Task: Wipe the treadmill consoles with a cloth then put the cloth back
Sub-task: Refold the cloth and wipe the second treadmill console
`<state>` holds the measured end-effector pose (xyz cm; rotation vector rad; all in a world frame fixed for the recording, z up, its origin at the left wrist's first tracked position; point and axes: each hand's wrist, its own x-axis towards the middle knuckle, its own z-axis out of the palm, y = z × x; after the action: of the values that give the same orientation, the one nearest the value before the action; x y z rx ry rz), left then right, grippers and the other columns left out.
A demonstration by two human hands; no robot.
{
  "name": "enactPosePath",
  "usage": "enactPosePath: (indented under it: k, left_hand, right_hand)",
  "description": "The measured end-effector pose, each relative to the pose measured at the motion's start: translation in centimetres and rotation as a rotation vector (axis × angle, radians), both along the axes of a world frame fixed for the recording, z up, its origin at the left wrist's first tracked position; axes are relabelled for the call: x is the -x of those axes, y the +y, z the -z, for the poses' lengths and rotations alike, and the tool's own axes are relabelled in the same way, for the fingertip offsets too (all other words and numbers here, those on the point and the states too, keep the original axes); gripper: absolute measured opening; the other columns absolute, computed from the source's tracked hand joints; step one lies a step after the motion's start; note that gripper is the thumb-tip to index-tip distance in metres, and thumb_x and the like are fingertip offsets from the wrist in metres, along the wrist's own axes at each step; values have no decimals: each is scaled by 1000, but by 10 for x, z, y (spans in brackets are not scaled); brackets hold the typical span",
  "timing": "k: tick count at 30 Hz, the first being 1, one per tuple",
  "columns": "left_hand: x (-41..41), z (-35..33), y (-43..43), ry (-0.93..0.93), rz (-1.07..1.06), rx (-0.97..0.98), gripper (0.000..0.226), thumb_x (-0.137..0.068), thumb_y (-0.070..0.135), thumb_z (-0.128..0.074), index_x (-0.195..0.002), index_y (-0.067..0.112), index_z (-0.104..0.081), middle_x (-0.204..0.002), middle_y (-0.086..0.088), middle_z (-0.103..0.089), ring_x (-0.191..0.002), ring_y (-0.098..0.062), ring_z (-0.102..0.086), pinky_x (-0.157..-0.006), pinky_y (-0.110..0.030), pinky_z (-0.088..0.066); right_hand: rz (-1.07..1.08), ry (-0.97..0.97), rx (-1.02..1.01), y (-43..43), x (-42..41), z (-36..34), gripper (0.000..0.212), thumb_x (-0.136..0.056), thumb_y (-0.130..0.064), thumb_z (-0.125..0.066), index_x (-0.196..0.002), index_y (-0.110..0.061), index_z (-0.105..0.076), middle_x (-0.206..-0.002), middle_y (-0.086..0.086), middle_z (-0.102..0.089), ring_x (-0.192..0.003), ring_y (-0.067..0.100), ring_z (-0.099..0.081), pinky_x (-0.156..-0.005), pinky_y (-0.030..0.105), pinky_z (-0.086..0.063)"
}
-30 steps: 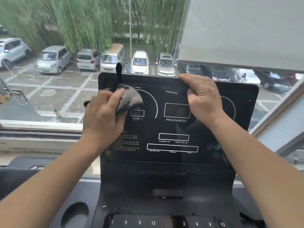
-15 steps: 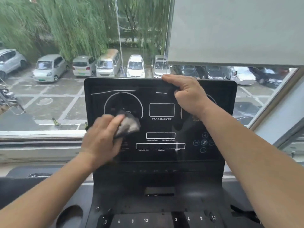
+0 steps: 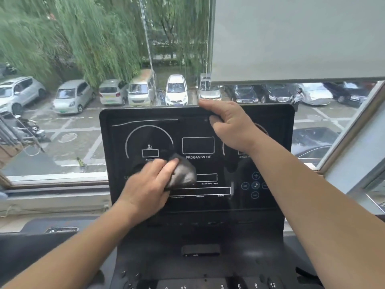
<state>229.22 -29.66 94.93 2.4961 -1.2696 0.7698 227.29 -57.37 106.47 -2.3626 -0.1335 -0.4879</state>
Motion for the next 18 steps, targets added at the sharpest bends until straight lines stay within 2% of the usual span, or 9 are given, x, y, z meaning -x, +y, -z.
enactPosePath:
  k: [1, 4, 7, 9, 10, 13, 14, 16, 18]
  left_hand:
    - [-9, -14, 3, -5, -28, 64, 82, -73, 14, -75, -149, 12, -44, -121, -11, -57, -106, -39, -59, -62, -49, -61]
    - [-32, -51, 2, 28, -264, 431, 67, -88, 16, -72, -149, 15, -47, -123, -13, -54, -112, -38, -55, -75, -51, -57]
    - [-22, -46, -26, 95, -458, 612, 65, -92, 24, -70, -151, 16, -44, -125, -18, -48, -110, -41, -52, -78, -55, -56]
    - [1, -17, -48, 91, -454, 541, 71, -86, 19, -72, -151, 12, -43, -125, -20, -49, -106, -42, -52, -75, -52, -55]
    - [13, 0, -54, 59, -377, 451, 76, -81, 16, -73, -151, 12, -42, -125, -19, -51, -102, -43, -55, -73, -50, -54]
    - [36, 34, -48, -72, -12, -10, 78, -72, 20, -55, -149, 18, -43, -122, -11, -56, -92, -39, -62, -69, -44, -55]
    - [31, 31, -40, -91, 57, -86, 78, -71, 22, -51, -149, 19, -45, -121, -9, -58, -91, -36, -62, -70, -44, -55]
    - [11, 9, -25, -111, 31, -42, 80, -69, 20, -57, -148, 18, -46, -120, -8, -60, -93, -35, -61, -69, -46, -56]
    - [-14, -18, -9, -82, -96, 149, 77, -74, 16, -65, -149, 15, -45, -120, -12, -59, -97, -39, -58, -72, -51, -56]
  right_hand:
    - [22, -19, 102, 0, 1, 0, 54, -98, -17, -50, -150, -34, -55, -153, -18, -53, -148, 8, -39, -128, 38, -24]
    - [97, -68, 413, 2, 6, -2, 55, -104, -30, -51, -158, -32, -42, -163, -15, -41, -152, 9, -33, -129, 31, -16]
    - [182, -117, 409, 2, 5, -1, 51, -105, -33, -49, -155, -27, -48, -160, -10, -48, -150, 13, -37, -124, 26, -15]
    - [241, -159, 413, 5, 3, 3, 46, -103, -33, -48, -149, -28, -54, -152, -10, -56, -147, 14, -41, -124, 29, -15]
    - [268, -174, 414, 7, 3, 6, 46, -102, -34, -47, -147, -30, -55, -151, -12, -57, -147, 13, -41, -126, 33, -12]
    - [315, -186, 386, 14, 3, 15, 47, -101, -37, -46, -146, -33, -55, -150, -16, -55, -149, 12, -38, -129, 43, -6]
    - [319, -200, 369, 15, 3, 16, 46, -101, -37, -46, -146, -33, -55, -149, -15, -56, -147, 11, -40, -128, 42, -8]
    - [309, -224, 333, 16, 3, 15, 45, -101, -35, -48, -144, -34, -57, -145, -15, -59, -142, 10, -44, -125, 39, -14]
    - [294, -234, 331, 15, 3, 14, 44, -101, -32, -51, -145, -35, -56, -144, -15, -60, -140, 9, -45, -122, 34, -14]
